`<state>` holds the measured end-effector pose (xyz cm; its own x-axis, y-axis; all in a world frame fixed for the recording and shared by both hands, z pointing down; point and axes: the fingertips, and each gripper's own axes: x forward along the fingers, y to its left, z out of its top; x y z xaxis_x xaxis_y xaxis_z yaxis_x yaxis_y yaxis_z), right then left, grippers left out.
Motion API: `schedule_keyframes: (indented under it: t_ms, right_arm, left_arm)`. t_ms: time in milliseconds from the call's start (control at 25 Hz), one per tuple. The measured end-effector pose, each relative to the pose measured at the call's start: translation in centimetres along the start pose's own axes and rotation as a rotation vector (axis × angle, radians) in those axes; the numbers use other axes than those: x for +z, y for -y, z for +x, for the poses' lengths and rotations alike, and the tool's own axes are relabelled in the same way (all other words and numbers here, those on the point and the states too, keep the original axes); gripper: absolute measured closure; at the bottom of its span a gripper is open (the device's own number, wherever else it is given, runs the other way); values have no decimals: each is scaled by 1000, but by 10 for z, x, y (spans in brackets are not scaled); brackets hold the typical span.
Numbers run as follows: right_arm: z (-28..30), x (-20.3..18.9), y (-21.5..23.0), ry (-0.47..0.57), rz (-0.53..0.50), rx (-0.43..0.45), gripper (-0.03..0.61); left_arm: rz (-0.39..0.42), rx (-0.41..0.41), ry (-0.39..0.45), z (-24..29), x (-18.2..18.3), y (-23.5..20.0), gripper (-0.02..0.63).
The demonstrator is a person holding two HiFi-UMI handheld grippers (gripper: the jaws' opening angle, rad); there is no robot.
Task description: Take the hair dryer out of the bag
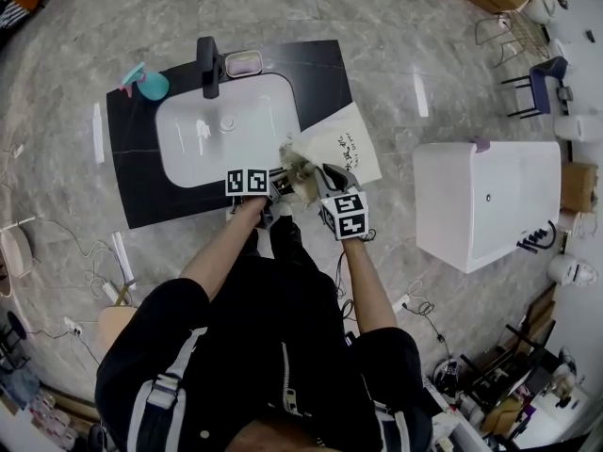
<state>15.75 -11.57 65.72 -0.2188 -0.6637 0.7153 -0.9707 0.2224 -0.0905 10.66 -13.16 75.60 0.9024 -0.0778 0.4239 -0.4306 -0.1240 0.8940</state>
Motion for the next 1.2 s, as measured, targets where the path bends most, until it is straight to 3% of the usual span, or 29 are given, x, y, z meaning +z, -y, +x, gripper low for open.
schedule_keyframes:
  t_ms: [1200]
  right_arm:
    - [8,-10,2,-11,-10,-16,518]
  left_arm:
    - [-16,-5,35,-54,-8,-19,545]
